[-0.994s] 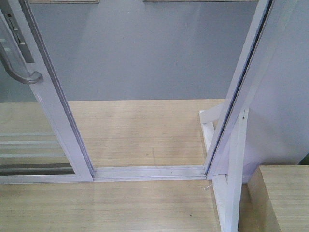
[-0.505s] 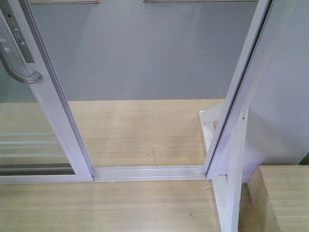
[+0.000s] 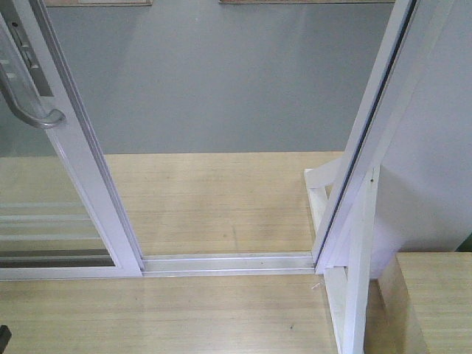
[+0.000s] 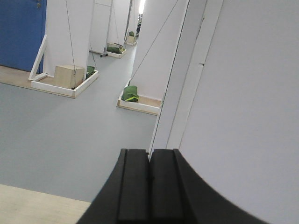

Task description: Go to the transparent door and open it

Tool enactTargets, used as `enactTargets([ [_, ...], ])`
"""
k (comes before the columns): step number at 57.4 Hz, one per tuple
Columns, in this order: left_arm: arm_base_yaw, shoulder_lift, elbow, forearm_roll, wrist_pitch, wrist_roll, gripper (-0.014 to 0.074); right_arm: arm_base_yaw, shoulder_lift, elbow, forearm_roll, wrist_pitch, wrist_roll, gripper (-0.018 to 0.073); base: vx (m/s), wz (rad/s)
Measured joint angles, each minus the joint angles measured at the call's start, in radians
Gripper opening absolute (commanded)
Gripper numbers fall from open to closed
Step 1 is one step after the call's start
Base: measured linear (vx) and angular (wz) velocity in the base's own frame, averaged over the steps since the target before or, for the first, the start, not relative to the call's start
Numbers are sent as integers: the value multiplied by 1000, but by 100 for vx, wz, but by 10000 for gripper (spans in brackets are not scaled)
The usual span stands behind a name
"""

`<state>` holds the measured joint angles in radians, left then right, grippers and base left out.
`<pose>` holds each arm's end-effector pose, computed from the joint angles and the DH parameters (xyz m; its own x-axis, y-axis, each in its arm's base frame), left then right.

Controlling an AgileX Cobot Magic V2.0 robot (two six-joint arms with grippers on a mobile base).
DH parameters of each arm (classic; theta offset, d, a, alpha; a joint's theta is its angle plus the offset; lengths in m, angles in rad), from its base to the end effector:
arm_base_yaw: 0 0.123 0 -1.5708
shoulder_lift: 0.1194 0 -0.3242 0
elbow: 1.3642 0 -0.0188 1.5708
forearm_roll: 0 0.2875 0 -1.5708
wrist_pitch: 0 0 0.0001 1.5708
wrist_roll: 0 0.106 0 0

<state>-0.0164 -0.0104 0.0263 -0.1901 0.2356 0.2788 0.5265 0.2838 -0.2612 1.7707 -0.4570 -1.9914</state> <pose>0.0676 -0.0058 0.1805 -0.1532 0.0961 -0.9835 0.0746 0.9935 0.0855 0.0948 0.0022 0.2844 -0.0121 -0.2127 -0.9770 -0.0834 0.9739 -0.2110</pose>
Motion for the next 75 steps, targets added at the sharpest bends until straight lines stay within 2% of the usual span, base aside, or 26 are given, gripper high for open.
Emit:
enactTargets([
  [16,0,0,2,-19,-79,-2,-3,0,0,0,0,-1,0,-1,0,0],
  [69,0,0,3,-21,-82,-4,-3,0,1,0,-2,14,23,-1,0,0],
  [71,0,0,3,-21,-82,-4,-3,0,7,0,-22,22,51,-1,0,0],
  [75,0,0,3,-21,-82,-4,-3,0,34,0,-220,65,226,-1,0,0],
])
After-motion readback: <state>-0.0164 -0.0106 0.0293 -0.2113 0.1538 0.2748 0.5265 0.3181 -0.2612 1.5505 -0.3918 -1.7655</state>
